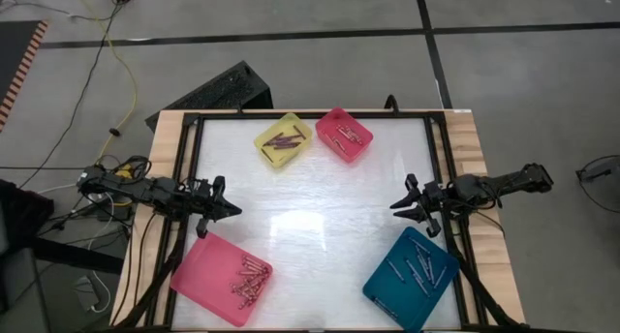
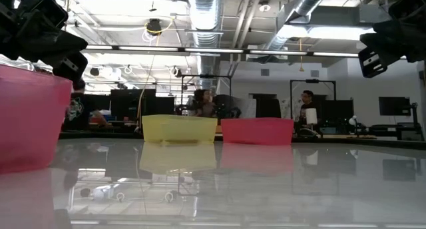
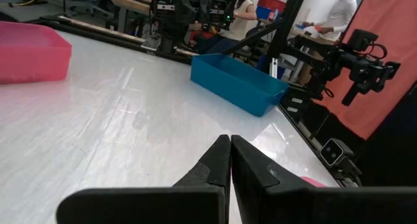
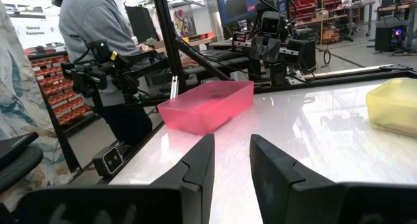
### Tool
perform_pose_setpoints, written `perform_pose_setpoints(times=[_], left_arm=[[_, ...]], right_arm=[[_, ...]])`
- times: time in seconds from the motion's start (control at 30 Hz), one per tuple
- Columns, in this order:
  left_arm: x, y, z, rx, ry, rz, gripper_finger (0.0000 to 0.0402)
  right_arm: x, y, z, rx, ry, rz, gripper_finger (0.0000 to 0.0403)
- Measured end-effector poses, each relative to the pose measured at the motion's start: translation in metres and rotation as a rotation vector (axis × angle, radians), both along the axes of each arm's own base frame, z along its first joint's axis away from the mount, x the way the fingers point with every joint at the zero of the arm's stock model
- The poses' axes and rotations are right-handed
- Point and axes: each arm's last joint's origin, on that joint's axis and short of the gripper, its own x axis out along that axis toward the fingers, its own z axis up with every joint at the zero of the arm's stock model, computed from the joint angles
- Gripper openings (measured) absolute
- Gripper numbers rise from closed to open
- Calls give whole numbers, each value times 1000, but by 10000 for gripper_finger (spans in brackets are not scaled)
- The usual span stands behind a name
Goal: Sort crayons
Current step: Return to Home Position
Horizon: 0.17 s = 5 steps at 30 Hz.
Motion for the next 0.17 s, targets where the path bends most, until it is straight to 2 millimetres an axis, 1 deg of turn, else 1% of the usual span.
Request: perform_pose_setpoints(times=[0.17], left_arm=[[0, 0, 0, 0, 0, 0, 0]], right_arm=[[0, 0, 0, 0, 0, 0, 107]])
